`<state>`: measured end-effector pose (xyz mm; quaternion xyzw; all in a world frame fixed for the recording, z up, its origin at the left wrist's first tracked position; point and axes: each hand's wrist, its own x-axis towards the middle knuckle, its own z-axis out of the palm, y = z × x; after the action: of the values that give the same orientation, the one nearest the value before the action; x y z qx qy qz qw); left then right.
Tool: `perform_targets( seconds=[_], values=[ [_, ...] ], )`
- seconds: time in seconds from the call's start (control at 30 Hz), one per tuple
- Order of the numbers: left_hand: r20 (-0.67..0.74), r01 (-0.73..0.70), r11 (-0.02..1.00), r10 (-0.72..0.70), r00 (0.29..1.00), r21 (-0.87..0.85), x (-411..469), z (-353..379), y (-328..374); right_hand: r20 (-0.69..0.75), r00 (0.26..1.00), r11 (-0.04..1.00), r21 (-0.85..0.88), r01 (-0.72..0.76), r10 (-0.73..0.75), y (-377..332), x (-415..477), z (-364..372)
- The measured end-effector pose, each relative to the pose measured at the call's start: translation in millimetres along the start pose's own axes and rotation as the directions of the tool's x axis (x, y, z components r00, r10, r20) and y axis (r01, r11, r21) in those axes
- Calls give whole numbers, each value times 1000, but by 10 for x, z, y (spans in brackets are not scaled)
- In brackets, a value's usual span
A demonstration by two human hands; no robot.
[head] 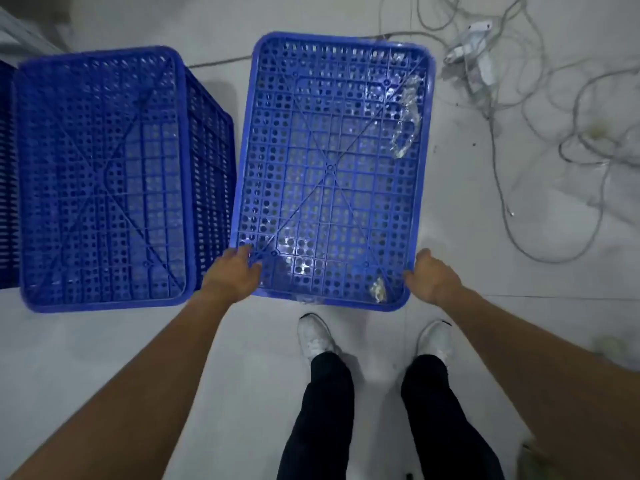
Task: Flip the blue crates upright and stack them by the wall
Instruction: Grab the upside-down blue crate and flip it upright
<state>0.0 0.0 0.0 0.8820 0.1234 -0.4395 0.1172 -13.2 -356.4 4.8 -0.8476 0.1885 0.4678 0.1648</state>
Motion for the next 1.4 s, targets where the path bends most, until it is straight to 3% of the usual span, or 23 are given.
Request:
perform_targets(
  seconds=[0.27, 0.4, 0.53, 0.6, 0.97, 1.4],
  values=[
    [-81, 75, 995, -70, 994, 64, 416, 373, -385, -145, 981, 971, 220, -98, 132, 51, 565, 356],
    [-100, 93, 994, -99, 990, -64, 424, 444, -398, -180, 973, 963, 251, -98, 146, 83, 674, 409],
    [-65, 110, 949, -135, 989, -295, 397, 385, -310, -186, 973, 970, 225, -92, 135, 115, 663, 398],
    [-54, 96, 939, -120, 991, -332, 384, 383, -277, -214, 968, 978, 188, -93, 133, 147, 659, 374],
    [-9, 84, 943, -92, 996, -321, 24, 860, 335, -245, 961, 986, 134, -98, 129, 838, 529, 87],
    [72, 68, 962, -51, 996, -263, -315, 1438, 1529, -248, 964, 995, 60, -82, 94, 1985, 322, -579]
  ],
)
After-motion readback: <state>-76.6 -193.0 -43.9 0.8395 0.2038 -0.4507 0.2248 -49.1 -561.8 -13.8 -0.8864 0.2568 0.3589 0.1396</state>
